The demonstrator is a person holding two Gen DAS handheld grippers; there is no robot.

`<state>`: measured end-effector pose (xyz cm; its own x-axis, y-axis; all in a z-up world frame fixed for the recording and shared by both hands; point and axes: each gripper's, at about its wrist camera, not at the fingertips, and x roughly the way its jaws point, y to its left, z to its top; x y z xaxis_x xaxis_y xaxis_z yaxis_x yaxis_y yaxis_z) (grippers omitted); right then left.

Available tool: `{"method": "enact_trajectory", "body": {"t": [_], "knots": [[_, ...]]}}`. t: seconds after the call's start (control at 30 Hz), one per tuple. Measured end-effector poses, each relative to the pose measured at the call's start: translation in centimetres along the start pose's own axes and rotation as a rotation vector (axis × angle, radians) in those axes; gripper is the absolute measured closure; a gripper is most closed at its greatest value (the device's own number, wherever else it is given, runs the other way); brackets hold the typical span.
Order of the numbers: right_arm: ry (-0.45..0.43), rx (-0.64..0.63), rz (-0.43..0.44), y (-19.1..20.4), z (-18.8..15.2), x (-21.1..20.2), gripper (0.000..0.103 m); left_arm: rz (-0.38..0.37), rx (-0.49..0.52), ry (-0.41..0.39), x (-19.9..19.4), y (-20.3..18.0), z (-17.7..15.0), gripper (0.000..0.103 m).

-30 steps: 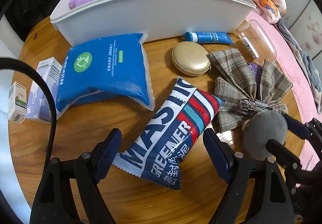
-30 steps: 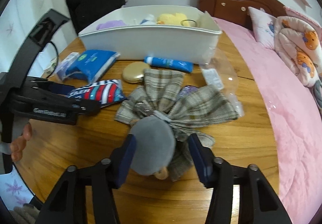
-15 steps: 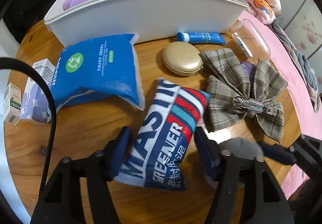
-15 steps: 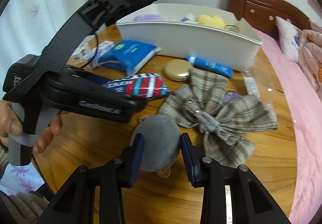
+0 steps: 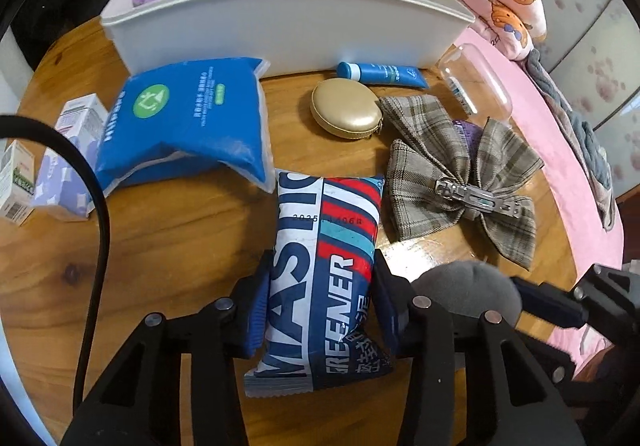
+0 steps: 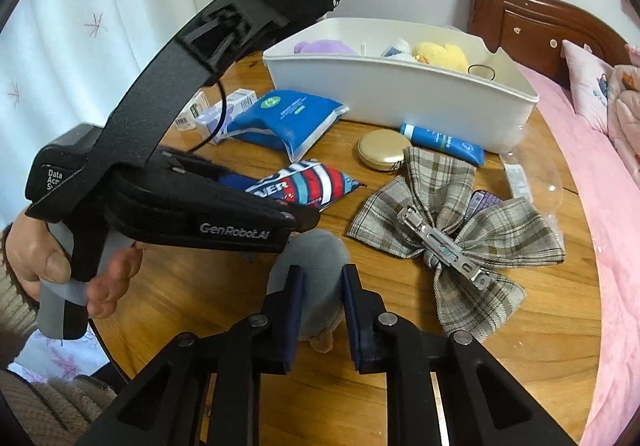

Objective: Organize objects
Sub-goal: 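Carry the packet and grey pad into the tray and release both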

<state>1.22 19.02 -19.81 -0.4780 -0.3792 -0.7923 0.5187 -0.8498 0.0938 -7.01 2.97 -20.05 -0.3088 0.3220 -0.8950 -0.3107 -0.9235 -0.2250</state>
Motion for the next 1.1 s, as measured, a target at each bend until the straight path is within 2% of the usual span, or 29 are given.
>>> {"method": "enact_trajectory", "body": {"t": [0.3,0.4,0.57,0.73,0.97,1.1], "knots": [[-0.071,-0.021,-0.037,0.6,1.0,-3.0,0.083,0.004,0.026,-0.100,-4.9,-0.6,1.0,0.055],[-0.101,-0.032,-0.051,0.7,1.5,-4.3,0.083,0.015,0.035,-0.143,-5.5,-2.5,2.8,0.055],[-0.151,-0.056,-0.079,0.6,2.9,-6.5,0.083,0.033,0.072,-0.209,-8.4,-3.4,5.4,0.055],[-0.206,-0.082,-0.118,0.3,5.1,-8.7,0.083,0.090,0.125,-0.269,-11.1,-3.7,8.4,0.055],[-0.261,-0.076,-0.194,-1.5,9.9,-10.5,0.083,0.122,0.124,-0.268,-12.7,-3.3,12.3,0.055],[-0.278,-0.040,-0.232,-3.0,12.7,-11.0,0.083,0.170,0.142,-0.292,-13.6,-3.5,14.0,0.055]]}}
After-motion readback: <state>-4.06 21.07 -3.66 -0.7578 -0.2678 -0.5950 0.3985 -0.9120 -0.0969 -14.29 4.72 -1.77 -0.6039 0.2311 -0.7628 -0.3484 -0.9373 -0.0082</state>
